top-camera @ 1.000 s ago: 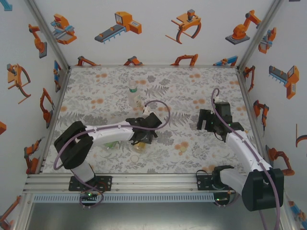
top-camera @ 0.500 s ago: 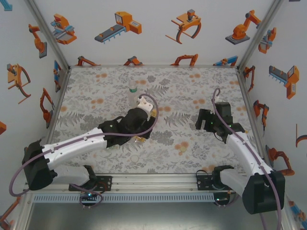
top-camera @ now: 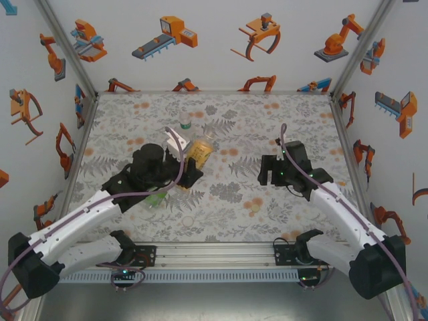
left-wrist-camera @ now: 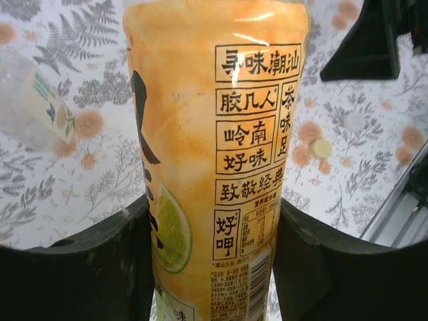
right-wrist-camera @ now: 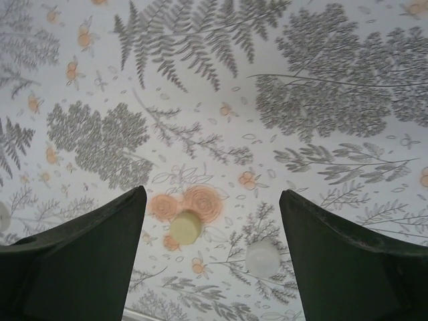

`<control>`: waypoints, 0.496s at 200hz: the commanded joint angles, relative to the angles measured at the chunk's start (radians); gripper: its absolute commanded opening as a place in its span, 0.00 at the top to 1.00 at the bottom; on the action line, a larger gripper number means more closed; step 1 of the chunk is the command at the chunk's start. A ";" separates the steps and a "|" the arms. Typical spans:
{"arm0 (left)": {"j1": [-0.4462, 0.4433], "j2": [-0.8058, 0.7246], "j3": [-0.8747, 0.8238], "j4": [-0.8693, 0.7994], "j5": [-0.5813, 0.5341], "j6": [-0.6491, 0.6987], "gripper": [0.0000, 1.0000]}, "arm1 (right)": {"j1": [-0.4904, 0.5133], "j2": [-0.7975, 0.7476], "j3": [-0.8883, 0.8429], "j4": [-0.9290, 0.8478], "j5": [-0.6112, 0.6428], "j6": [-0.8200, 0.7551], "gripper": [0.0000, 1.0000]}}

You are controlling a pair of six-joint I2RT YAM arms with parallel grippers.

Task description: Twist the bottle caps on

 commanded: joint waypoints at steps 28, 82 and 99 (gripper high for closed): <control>0.040 -0.137 -0.079 0.195 0.247 0.129 1.00 | 0.138 0.004 0.011 -0.123 0.128 0.113 0.31; 0.065 -0.252 0.004 -0.022 0.204 0.284 1.00 | 0.252 0.091 0.010 -0.134 0.175 0.197 0.37; 0.086 -0.256 0.003 -0.044 0.227 0.318 1.00 | 0.277 0.137 0.015 -0.123 0.169 0.208 0.39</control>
